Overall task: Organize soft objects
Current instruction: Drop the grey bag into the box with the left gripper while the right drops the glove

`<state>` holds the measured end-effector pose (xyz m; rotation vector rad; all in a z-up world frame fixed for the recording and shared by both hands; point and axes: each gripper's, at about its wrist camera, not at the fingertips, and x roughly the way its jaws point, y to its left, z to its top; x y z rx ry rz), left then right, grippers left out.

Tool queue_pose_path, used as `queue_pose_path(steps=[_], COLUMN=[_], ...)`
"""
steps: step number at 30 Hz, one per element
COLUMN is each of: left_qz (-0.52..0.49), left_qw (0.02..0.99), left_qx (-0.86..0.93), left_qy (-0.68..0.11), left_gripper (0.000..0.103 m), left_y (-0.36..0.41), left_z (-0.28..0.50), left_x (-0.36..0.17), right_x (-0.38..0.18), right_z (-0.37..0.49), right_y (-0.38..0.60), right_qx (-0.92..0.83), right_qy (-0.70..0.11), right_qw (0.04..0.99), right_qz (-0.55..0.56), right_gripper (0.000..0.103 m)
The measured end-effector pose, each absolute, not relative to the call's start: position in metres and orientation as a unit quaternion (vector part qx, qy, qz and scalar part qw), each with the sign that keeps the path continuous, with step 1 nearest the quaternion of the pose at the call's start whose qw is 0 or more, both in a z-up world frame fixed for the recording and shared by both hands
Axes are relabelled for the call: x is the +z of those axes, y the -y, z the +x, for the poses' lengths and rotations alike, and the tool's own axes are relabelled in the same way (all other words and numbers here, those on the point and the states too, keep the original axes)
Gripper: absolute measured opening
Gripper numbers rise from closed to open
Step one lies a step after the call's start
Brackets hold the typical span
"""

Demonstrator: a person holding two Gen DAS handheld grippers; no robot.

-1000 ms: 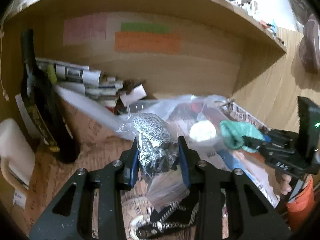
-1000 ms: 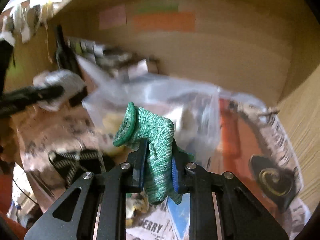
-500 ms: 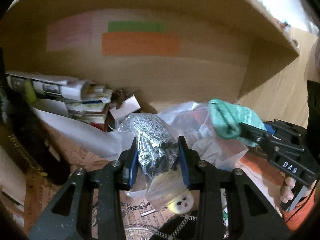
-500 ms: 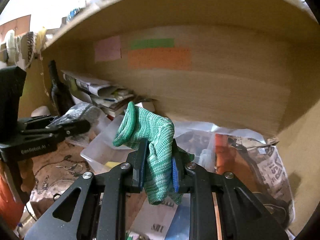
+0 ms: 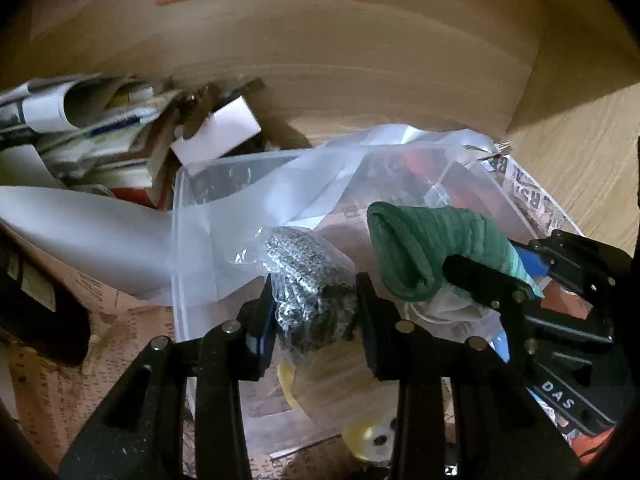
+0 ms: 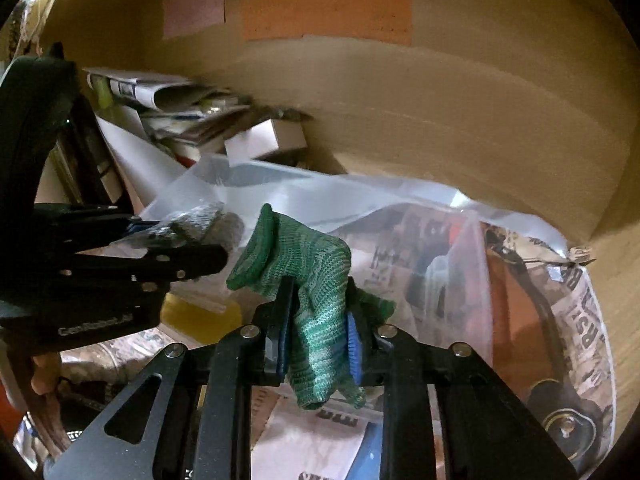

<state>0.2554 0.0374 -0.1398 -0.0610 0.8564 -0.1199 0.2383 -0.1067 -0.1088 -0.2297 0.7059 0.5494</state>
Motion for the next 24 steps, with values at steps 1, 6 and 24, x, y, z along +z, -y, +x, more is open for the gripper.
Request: queue_pose_path(steps=[1,6,24], left_qz=[-0.027,-0.026,-0.014], left_qw=[0.908,0.911,0.951], left_qx=[-0.057,-0.055,-0.052], left_qy=[-0.415,-0.409,-0.304], left_gripper=[0.039,0.064,0.099], left_y=[-0.036,-0.036,-0.049], left_z=[0.256,0.252,0.145], left_x=[-0.142,-0.140,-0.080], right_x=[-0.110,-0.111,-0.057], right_z=[0.239,0.238,0.174], right_y=[0.107,0.109,0.144], right_qx=[0.265,0.266,0.281], right_qy=[-0.342,-0.348,-0.258], right_qw=[0.894,0.892,0.920], right_qz=[-0.111,-0.110,-0.090], right_gripper=[0.023,0.048,0.083])
